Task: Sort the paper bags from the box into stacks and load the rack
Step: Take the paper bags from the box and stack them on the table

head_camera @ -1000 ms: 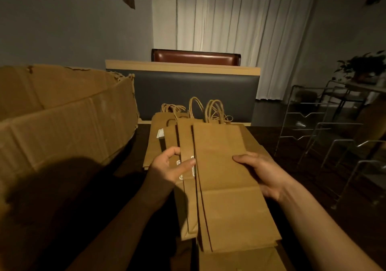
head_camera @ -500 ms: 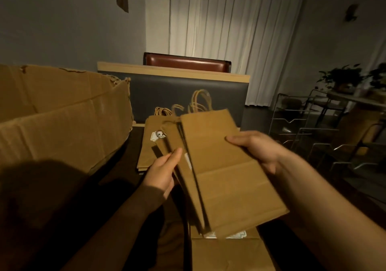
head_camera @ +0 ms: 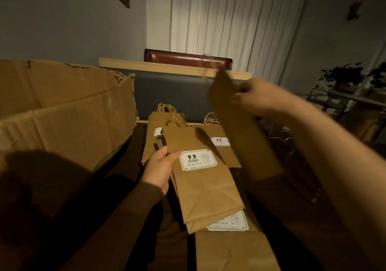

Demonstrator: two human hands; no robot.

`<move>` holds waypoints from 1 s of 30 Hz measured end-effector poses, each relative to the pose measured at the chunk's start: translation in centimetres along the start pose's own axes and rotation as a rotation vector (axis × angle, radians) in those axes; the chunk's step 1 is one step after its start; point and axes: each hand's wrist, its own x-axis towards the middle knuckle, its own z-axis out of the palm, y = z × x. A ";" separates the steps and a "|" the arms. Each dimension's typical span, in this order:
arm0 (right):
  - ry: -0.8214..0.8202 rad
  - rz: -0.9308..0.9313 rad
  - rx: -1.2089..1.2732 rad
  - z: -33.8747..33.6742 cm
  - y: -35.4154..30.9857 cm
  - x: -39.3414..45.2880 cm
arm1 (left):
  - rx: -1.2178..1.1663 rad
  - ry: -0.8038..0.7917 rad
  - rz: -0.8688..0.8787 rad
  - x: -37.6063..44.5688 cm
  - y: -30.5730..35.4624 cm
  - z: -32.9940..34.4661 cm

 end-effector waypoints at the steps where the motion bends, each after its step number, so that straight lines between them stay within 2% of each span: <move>1: -0.117 0.001 0.014 1.8 -0.9 0.0 | -0.067 -0.005 -0.008 0.0 0.0 0.1; 3: -0.364 0.036 0.040 5.7 -1.5 -0.2 | -0.194 -0.020 -0.008 -0.5 0.2 0.4; 5: -0.420 -0.034 0.001 8.3 -0.5 0.0 | -0.242 -0.075 0.019 -1.0 0.6 0.6; 9: -0.349 -0.128 0.117 8.5 2.4 -0.2 | -0.253 -0.124 0.050 -1.0 0.6 0.6; 11: -0.303 -0.215 0.098 8.4 3.2 -0.9 | -0.208 -0.117 0.094 -0.9 0.3 0.8; 13: -0.135 -0.267 0.057 7.9 4.0 -1.2 | -0.170 -0.101 0.182 -1.0 0.4 1.0; 14: -0.062 -0.228 0.086 7.4 4.2 -1.3 | -0.175 -0.109 0.224 -1.2 0.8 1.1; 15: -0.031 -0.158 0.173 6.7 4.4 -1.6 | -0.174 -0.126 0.272 -1.5 1.5 1.4; 17: -0.083 -0.069 0.424 5.6 4.8 -2.0 | -0.143 -0.145 0.357 -2.1 3.3 2.4; 19: -0.051 -0.122 0.576 5.2 4.8 -2.7 | -0.115 -0.153 0.425 -2.9 5.1 3.7; 22: 0.137 -0.251 0.779 5.2 5.1 -4.4 | -0.010 -0.200 0.486 -4.9 6.2 5.7; 26: 0.269 -0.244 0.841 9.0 7.4 -6.7 | 0.232 -0.116 0.434 -6.7 2.0 5.4; 30: 0.204 -0.135 0.905 12.7 9.7 -8.6 | 0.357 -0.128 0.313 -7.6 -1.3 4.6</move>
